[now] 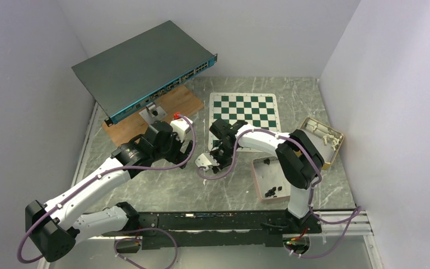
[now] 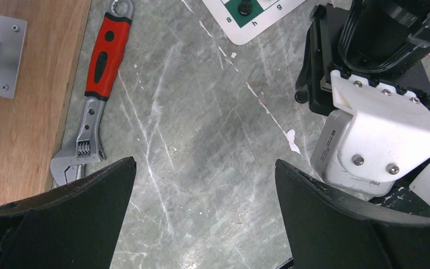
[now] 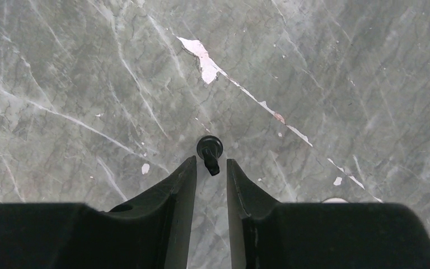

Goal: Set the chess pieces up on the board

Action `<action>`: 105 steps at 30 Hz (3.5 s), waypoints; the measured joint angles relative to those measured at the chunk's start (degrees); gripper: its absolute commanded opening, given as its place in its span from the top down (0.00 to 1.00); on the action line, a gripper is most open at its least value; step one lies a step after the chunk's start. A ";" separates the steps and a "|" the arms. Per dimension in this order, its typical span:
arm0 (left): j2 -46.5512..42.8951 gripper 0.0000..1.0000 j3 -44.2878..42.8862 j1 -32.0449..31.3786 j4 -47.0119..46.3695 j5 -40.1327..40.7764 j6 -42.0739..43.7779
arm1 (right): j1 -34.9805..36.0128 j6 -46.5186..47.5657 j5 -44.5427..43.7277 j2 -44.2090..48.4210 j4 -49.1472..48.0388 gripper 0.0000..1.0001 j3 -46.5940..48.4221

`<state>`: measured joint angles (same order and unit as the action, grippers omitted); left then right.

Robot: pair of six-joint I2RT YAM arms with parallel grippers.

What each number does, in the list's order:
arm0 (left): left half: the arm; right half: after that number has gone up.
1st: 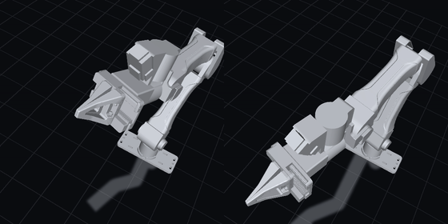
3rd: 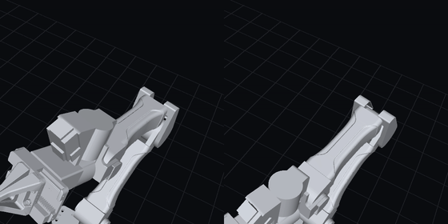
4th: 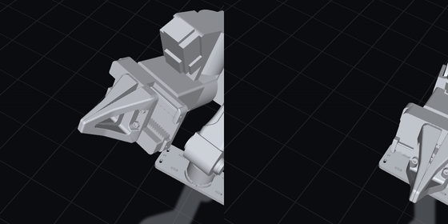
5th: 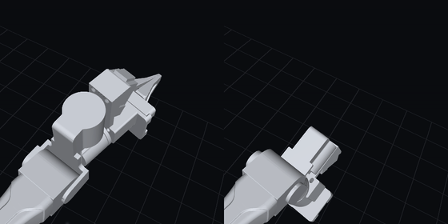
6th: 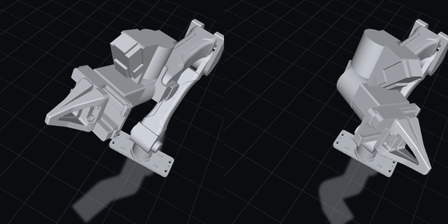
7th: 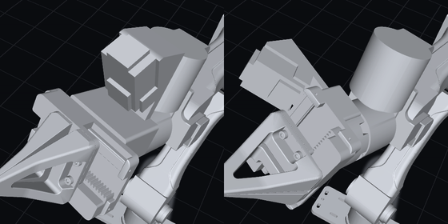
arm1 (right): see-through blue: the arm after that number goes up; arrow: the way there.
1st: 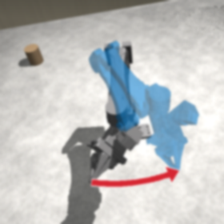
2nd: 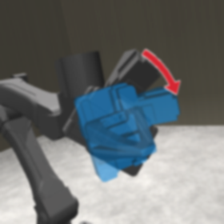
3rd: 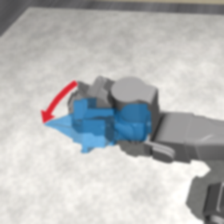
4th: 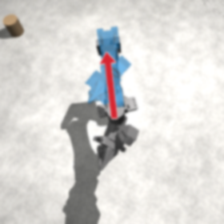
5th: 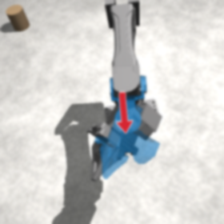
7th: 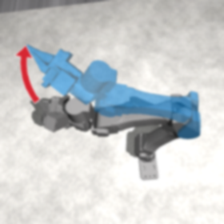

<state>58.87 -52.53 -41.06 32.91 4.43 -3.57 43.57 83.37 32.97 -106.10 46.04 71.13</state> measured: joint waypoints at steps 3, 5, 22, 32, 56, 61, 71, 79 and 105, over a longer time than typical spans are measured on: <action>0.00 0.00 0.00 0.00 0.00 0.02 0.00 | 0.42 0.00 0.02 -0.42 -0.02 0.78 0.00; 0.00 0.00 0.00 0.00 0.00 0.02 0.00 | 0.61 0.00 0.02 -0.57 -0.02 0.85 0.00; -1.66 0.00 0.00 0.00 0.76 -0.15 0.00 | -9.14 -3.39 8.63 6.56 15.76 1.00 3.69; -2.03 0.00 -0.15 0.00 1.05 -2.62 2.73 | -30.77 -17.25 8.35 15.34 17.35 1.00 4.15; -0.74 0.00 0.52 4.68 0.33 -7.69 6.99 | -41.35 -28.39 -4.66 10.47 0.17 1.00 -3.48; -0.63 0.00 0.52 5.27 0.33 -8.37 6.99 | -41.35 -30.58 -5.90 9.53 -3.21 1.00 -5.53; -0.09 0.00 0.52 5.86 0.33 -9.20 6.97 | -41.05 -34.01 -7.74 8.37 -8.68 1.00 -7.58; 0.00 0.00 0.52 6.12 0.33 -9.40 6.97 | -39.78 -35.32 -9.05 7.32 -10.47 1.00 -7.96; 0.24 0.00 0.52 6.43 0.31 -9.70 6.97 | -39.04 -36.65 -11.72 6.25 -11.74 0.77 -8.00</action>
<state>59.11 -52.01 -34.63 33.21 -5.28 3.40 4.54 46.72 21.26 -99.85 34.30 63.13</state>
